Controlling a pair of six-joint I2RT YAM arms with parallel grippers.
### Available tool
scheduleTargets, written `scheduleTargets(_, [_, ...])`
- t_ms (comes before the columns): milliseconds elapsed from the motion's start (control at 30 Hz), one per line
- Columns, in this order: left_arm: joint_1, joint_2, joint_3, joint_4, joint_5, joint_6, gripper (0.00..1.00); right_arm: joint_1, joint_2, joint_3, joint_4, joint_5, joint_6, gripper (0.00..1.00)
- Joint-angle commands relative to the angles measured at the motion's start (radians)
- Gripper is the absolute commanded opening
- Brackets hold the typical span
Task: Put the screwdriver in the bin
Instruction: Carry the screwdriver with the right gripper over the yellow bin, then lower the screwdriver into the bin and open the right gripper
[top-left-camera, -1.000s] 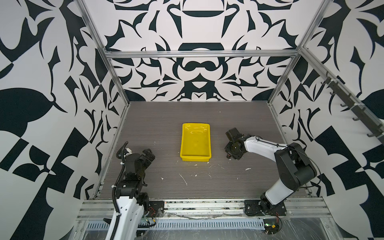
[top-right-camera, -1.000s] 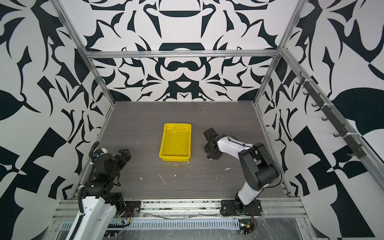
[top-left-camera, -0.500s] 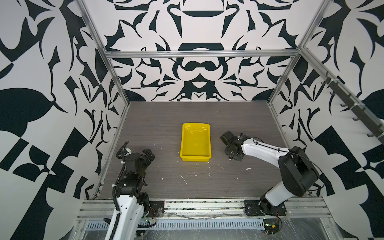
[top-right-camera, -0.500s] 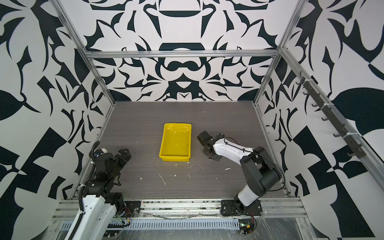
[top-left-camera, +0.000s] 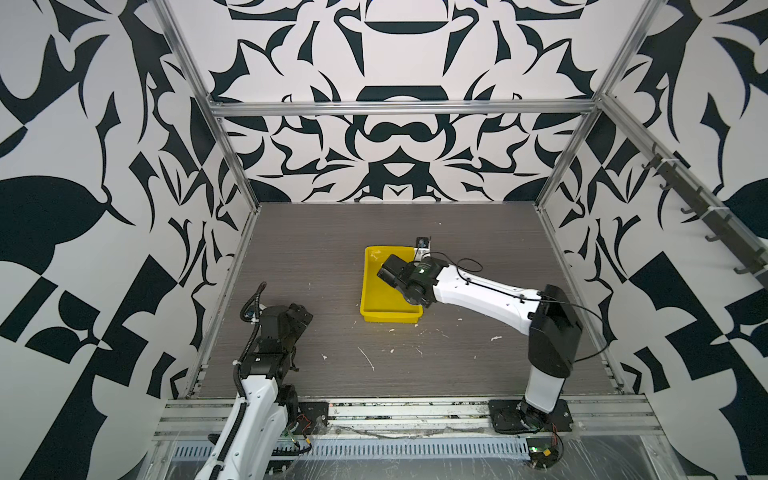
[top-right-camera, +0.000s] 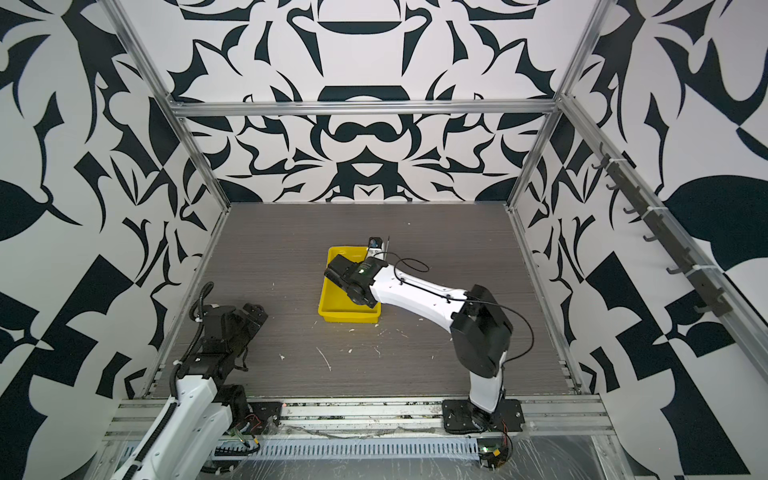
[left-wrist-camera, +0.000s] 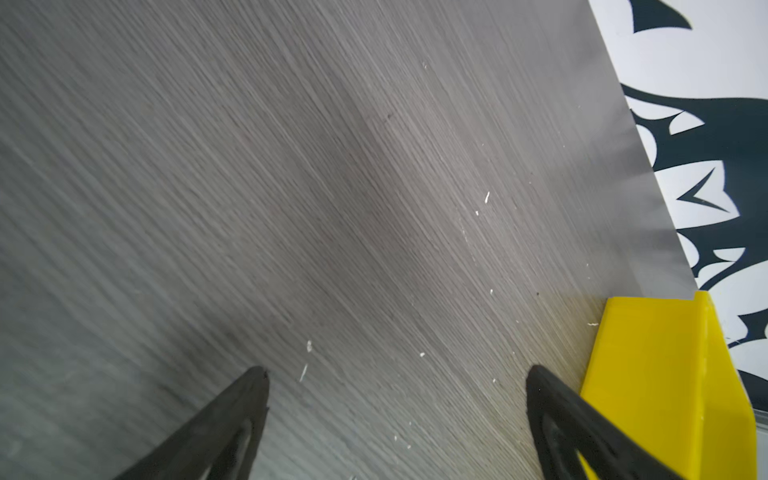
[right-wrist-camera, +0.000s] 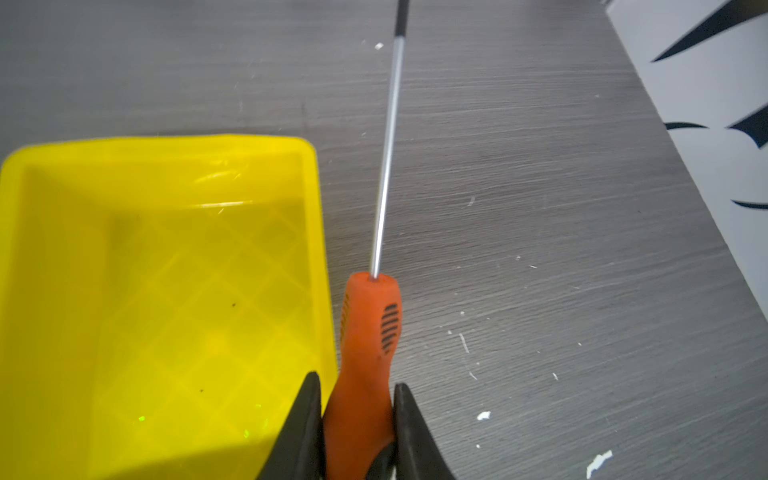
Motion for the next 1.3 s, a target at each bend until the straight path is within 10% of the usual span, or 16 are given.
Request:
scheduleTargets(0, [-0.001,-0.001,0.022,0.021,0.013,-0.021,0.99,0.003,0.059,0.108,-0.052,-0.071,-0.075,0.13])
scheduleTargets(433, [-0.001,-0.123,-0.013,-0.008,0.0,-0.041,0.99,0.002,0.186,0.233,0.054,-0.404,-0.168,0.08])
scheduleTargets(700, [-0.002,-0.156,-0.017,-0.034,-0.011,-0.052,0.99,0.001,0.07,0.114,0.17,-0.444,-0.231,0.55])
scheduleTargets(1033, [-0.001,-0.129,-0.014,-0.019,0.003,-0.052,0.99,0.0,-0.201,-0.029,0.325,-0.33,-0.26,0.56])
scheduleTargets(1133, [-0.001,-0.128,-0.013,-0.018,0.007,-0.052,0.99,0.001,-0.344,-0.157,0.454,-0.254,-0.348,0.99])
scheduleTargets(1267, [-0.002,-0.136,-0.016,-0.017,0.01,-0.053,0.99,0.001,-0.517,-0.374,0.663,-0.105,-0.528,1.0])
